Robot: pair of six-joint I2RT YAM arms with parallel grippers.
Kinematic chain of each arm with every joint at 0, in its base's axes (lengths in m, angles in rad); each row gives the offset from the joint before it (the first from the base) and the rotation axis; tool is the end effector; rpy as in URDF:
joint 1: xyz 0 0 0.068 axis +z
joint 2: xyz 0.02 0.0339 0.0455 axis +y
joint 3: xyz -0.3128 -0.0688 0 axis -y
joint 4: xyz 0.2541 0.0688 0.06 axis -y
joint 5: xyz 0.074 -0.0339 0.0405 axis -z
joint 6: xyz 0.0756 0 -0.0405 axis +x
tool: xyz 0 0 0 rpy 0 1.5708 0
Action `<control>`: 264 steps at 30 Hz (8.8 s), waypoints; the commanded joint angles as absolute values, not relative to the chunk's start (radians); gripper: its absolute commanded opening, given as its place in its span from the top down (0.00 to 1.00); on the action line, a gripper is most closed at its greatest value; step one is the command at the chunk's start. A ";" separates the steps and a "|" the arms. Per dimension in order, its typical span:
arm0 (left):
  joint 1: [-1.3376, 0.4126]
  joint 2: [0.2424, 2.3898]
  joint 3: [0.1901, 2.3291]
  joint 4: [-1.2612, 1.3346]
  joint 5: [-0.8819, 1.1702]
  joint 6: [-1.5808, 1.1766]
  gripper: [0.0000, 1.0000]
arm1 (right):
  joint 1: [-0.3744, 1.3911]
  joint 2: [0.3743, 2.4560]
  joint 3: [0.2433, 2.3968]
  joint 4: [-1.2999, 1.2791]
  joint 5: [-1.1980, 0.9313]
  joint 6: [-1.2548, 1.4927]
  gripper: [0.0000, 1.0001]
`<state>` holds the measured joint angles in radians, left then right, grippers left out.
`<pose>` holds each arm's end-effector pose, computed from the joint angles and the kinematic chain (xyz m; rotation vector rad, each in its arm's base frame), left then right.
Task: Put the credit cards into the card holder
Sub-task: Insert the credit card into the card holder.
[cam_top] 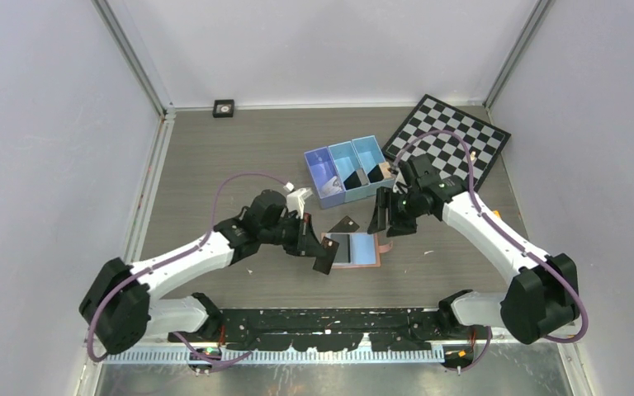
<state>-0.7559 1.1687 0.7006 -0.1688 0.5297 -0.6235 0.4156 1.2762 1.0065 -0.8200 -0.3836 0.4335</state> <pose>0.1654 -0.2084 0.2574 0.4916 2.3995 -1.2862 0.2235 0.1296 0.2752 -0.1067 2.7605 0.7671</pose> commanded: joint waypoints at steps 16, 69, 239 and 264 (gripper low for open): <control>-0.810 1.575 0.668 0.401 0.307 -1.022 1.00 | 0.409 1.399 0.893 -0.706 -0.030 0.539 0.59; -0.811 1.772 0.705 0.511 0.338 -1.066 1.00 | 0.410 1.513 0.860 -0.704 0.084 0.541 0.95; -0.851 1.743 0.721 0.367 0.229 -1.003 0.74 | 0.347 1.350 0.572 -0.419 -0.206 0.755 1.00; -0.907 1.798 0.902 0.130 0.220 -0.886 0.71 | 0.348 1.313 0.591 -0.441 -0.217 0.739 0.96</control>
